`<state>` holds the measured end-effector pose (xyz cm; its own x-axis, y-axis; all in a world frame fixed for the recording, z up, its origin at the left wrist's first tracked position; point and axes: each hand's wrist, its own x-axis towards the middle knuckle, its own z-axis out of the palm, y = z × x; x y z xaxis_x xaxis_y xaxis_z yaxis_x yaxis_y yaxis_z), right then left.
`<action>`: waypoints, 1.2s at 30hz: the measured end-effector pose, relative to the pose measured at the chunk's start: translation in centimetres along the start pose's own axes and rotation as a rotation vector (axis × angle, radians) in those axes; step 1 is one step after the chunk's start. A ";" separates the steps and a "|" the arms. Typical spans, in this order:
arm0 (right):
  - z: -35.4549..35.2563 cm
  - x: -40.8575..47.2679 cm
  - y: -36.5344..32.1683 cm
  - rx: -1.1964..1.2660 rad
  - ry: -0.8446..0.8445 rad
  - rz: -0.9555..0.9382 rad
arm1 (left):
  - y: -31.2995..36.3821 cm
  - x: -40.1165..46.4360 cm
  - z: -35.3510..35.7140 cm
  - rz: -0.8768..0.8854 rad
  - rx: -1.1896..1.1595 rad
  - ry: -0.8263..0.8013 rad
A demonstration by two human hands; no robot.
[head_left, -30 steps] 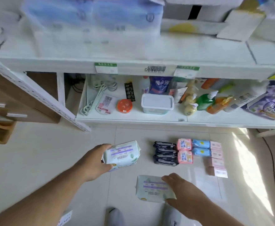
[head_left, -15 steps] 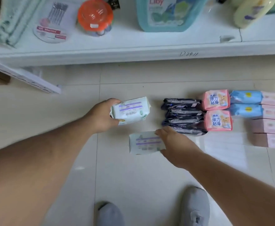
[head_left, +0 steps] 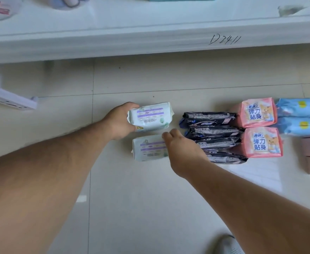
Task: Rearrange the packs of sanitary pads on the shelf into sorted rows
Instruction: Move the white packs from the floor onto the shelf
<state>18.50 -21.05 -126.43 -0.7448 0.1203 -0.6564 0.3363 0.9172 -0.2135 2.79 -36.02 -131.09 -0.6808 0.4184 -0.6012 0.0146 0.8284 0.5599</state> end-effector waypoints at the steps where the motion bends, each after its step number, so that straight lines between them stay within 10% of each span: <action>1: 0.1 0.2 -0.2 0.005 -0.003 0.016 | 0.0 0.1 0.2 0.010 -0.005 0.000; 13: -1.1 -3.3 -1.6 0.036 0.077 0.106 | 1.5 -5.0 -1.3 -0.073 -0.091 0.011; 20: -6.2 -13.7 -2.5 0.051 0.031 0.131 | 6.5 -19.7 -3.1 -0.062 0.278 -0.073; 36: -45.6 -45.1 -5.8 -0.046 0.238 -0.064 | 43.4 -50.5 -26.9 0.088 0.538 0.161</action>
<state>23.86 -14.45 -62.62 -0.8803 0.1422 -0.4527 0.2613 0.9416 -0.2125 18.10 -31.24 -61.04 -0.7629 0.4670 -0.4471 0.4186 0.8838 0.2089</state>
